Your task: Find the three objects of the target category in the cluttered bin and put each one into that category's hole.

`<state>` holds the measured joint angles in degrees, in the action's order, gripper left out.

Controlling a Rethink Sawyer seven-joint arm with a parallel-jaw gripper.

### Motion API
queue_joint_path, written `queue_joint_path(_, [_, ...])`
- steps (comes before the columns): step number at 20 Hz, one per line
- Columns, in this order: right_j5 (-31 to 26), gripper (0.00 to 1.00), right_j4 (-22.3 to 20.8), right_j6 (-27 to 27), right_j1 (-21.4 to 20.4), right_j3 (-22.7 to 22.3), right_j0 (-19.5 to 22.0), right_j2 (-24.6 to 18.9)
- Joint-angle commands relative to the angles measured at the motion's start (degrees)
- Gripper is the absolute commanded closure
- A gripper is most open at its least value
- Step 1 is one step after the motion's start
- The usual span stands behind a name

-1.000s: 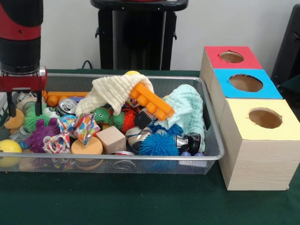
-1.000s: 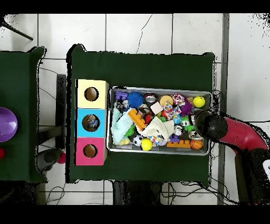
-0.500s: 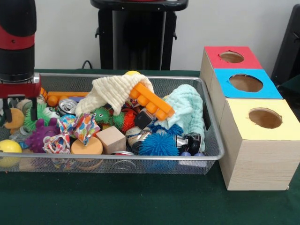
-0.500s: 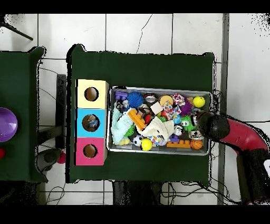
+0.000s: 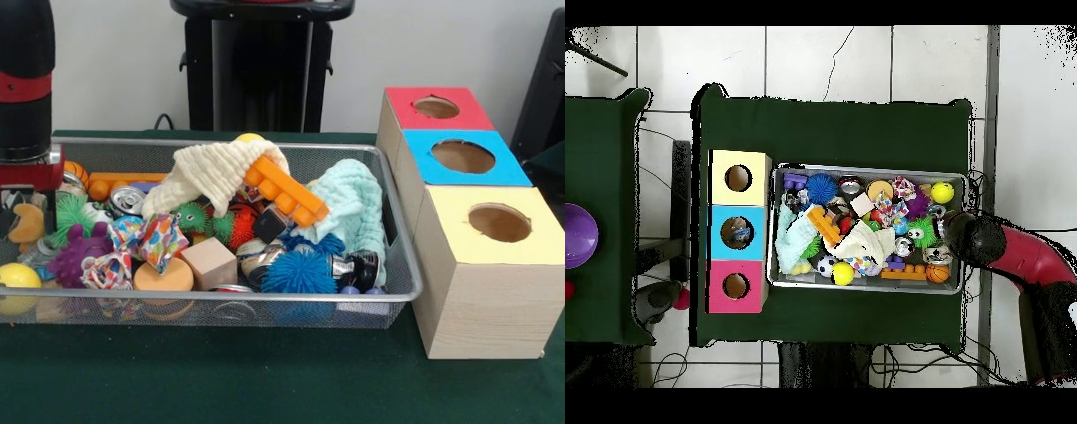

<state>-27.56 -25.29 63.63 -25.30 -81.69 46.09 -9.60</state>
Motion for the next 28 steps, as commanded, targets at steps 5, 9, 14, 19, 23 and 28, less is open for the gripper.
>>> queue_joint_path(5, [0.7,0.0,-2.4,-0.4,1.7,2.1,0.6,-4.6])
queue_joint_path(9, [0.8,0.0,-1.6,1.0,1.6,1.4,0.6,-4.6])
queue_joint_path(14, [2.1,0.0,-1.9,1.4,2.0,1.2,0.5,-4.7])
queue_joint_path(19, [2.6,0.0,-2.1,1.3,3.1,1.0,0.6,-4.9])
queue_joint_path(23, [2.8,0.0,-0.7,1.8,1.1,-1.2,1.6,-6.4])
queue_joint_path(28, [3.8,0.0,-1.2,1.4,1.1,-1.9,2.5,-7.7])
